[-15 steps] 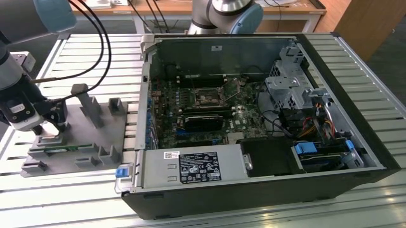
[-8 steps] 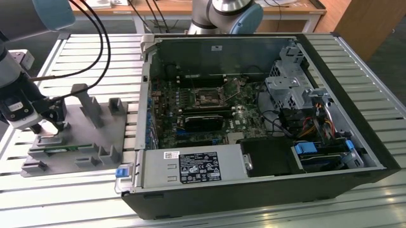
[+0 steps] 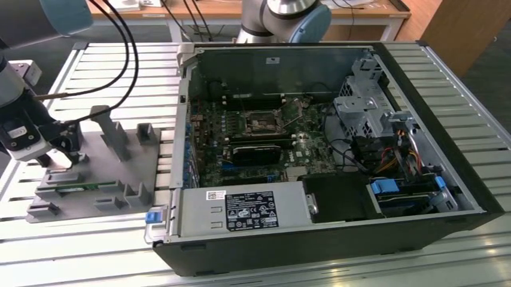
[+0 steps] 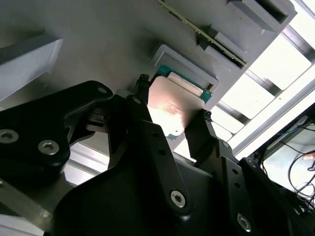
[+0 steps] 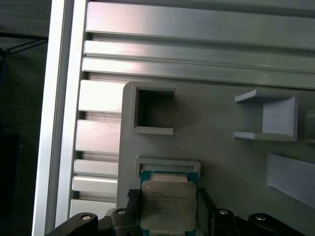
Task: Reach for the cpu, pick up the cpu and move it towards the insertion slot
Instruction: 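Pick up the cpu and move it towards the insertion slot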
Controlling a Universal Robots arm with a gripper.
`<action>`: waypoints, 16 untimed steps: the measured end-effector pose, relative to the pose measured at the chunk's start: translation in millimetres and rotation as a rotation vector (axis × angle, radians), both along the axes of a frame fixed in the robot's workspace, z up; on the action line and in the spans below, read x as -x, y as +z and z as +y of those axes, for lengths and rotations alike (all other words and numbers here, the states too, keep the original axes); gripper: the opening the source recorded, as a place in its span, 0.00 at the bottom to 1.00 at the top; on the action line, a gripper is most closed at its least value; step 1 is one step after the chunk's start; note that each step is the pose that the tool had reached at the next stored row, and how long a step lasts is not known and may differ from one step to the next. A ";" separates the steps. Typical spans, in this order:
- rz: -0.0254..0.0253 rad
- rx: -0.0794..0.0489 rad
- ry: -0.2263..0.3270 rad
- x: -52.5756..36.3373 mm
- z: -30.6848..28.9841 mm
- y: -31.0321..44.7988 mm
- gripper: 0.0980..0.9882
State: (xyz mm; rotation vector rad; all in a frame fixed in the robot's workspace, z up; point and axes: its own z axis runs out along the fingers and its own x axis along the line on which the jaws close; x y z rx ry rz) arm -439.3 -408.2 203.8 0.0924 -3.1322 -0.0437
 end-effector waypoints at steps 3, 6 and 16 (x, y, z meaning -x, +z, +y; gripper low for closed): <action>-0.0001 0.000 0.000 0.0 0.0 1.7 0.50; -0.0002 0.000 0.000 0.0 0.0 2.1 0.50; 0.0003 0.000 0.000 0.0 0.0 3.8 0.50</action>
